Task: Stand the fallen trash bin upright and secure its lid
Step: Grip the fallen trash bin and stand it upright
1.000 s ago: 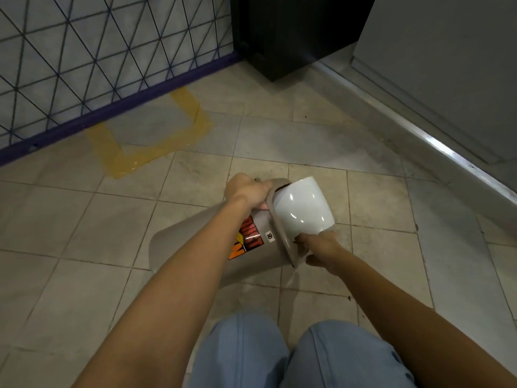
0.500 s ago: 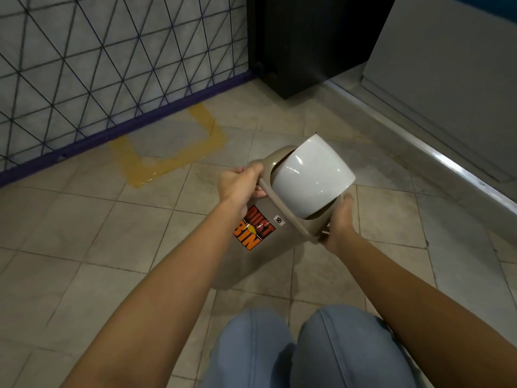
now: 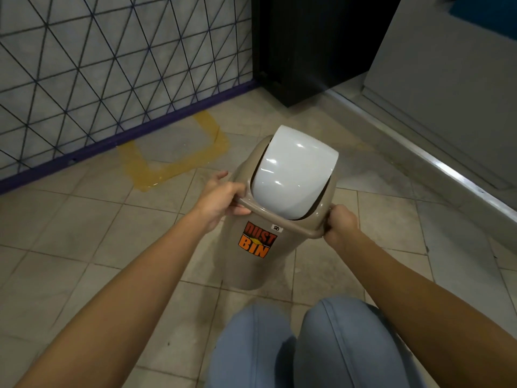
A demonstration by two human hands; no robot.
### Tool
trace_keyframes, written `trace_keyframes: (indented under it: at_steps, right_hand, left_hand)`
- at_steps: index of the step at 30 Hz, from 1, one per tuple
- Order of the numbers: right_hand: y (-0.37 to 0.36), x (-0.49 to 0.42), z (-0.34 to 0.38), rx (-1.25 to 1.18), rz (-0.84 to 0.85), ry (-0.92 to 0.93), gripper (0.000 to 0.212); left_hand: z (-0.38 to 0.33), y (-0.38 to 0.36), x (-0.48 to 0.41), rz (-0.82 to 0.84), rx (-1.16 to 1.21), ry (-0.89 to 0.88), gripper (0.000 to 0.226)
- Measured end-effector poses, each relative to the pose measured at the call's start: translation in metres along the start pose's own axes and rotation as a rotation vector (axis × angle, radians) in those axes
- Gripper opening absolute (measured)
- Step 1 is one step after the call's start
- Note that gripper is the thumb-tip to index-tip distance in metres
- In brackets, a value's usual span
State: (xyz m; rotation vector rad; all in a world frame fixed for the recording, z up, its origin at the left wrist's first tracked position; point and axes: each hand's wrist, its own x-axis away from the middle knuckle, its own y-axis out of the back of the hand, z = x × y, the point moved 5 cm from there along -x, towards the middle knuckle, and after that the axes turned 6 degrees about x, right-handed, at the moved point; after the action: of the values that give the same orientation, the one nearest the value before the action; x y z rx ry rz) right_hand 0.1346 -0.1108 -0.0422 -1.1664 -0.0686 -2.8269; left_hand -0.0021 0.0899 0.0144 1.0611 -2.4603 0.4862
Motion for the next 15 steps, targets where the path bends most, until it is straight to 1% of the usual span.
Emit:
trace_keyframes:
  at_steps: [2, 3, 5, 9, 11, 13, 15]
  right_hand:
    - [-0.006, 0.001, 0.001, 0.012, 0.025, 0.014, 0.025]
    - [-0.008, 0.001, 0.001, 0.019, 0.035, 0.026, 0.024]
    - [-0.011, 0.001, 0.003, 0.034, 0.038, 0.049, 0.031]
    - [-0.015, 0.004, 0.01, 0.04, 0.077, 0.115, 0.039]
    - [-0.016, 0.005, 0.01, 0.067, 0.109, 0.149, 0.042]
    - [-0.018, 0.007, 0.01, 0.091, 0.158, 0.192, 0.042]
    - [-0.021, 0.009, 0.011, 0.099, 0.205, 0.254, 0.042]
  left_hand:
    - [0.0, 0.009, 0.003, 0.03, -0.104, 0.025, 0.067]
    - [0.0, 0.014, 0.004, 0.028, -0.168, 0.023, 0.065]
    - [0.003, 0.023, 0.004, 0.02, -0.249, 0.009, 0.057]
    - [0.012, 0.035, 0.001, 0.01, -0.227, 0.001, 0.045]
    - [0.015, 0.042, 0.0, -0.038, -0.278, -0.031, 0.035]
    - [0.019, 0.05, 0.001, -0.123, -0.355, -0.079, 0.025]
    - [0.024, 0.057, 0.003, -0.191, -0.401, -0.118, 0.02]
